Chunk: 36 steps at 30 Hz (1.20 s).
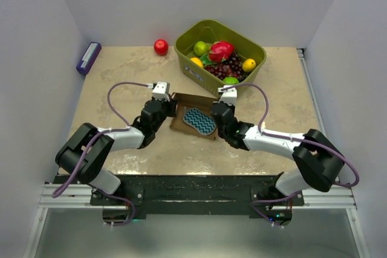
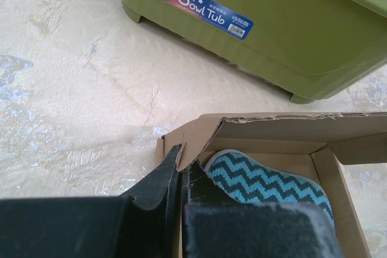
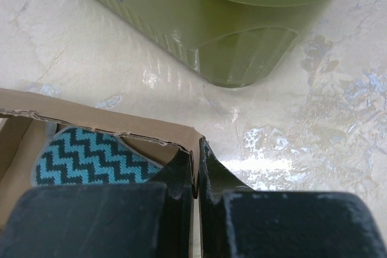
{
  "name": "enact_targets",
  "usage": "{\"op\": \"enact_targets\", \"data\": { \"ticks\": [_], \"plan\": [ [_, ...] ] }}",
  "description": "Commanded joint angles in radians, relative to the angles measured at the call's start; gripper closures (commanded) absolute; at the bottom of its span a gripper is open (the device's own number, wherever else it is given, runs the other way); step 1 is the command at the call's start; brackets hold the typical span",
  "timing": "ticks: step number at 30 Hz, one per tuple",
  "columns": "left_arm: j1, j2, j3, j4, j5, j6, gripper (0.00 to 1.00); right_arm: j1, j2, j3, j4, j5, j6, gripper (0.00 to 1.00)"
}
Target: Fold the paper box
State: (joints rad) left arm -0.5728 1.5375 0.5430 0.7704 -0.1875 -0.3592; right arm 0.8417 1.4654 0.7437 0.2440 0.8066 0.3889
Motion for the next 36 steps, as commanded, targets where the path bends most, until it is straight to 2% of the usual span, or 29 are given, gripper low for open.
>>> {"op": "enact_targets", "data": {
  "ticks": [1,8,15,21,24,25,27,28,30,31,36],
  "plan": [
    [-0.022,-0.002,-0.044,-0.072,0.022,-0.038,1.0,0.01,0.009,0.061,-0.043,0.046,0.099,1.0],
    [-0.044,-0.008,-0.087,-0.031,0.02,-0.061,1.0,0.013,0.111,0.169,-0.127,0.063,0.229,1.0],
    [-0.05,-0.008,-0.109,-0.025,0.008,-0.055,1.0,0.033,0.115,0.108,-0.101,0.094,0.271,1.0],
    [-0.055,-0.034,-0.129,-0.031,-0.033,-0.029,1.0,0.062,0.095,0.085,-0.166,0.124,0.3,0.97],
    [-0.062,-0.059,-0.143,-0.034,-0.062,-0.014,1.0,0.076,0.073,0.088,-0.207,0.132,0.301,0.9],
    [-0.067,-0.075,-0.147,-0.034,-0.072,-0.011,1.0,0.08,0.063,0.083,-0.218,0.131,0.294,0.81],
    [-0.079,-0.089,-0.169,-0.026,-0.101,-0.004,1.0,0.094,0.021,0.076,-0.227,0.128,0.286,0.71],
    [-0.084,-0.1,-0.176,-0.016,-0.108,-0.003,1.0,0.099,0.003,0.063,-0.235,0.117,0.28,0.62],
    [-0.094,-0.108,-0.201,-0.005,-0.138,-0.003,1.0,0.109,-0.029,0.049,-0.238,0.097,0.268,0.54],
    [-0.098,-0.117,-0.209,0.007,-0.145,-0.001,1.0,0.111,-0.062,0.039,-0.241,0.068,0.259,0.47],
    [-0.134,-0.134,-0.25,0.029,-0.197,0.019,1.0,0.123,-0.151,0.013,-0.313,-0.021,0.237,0.3]
  ]
}}
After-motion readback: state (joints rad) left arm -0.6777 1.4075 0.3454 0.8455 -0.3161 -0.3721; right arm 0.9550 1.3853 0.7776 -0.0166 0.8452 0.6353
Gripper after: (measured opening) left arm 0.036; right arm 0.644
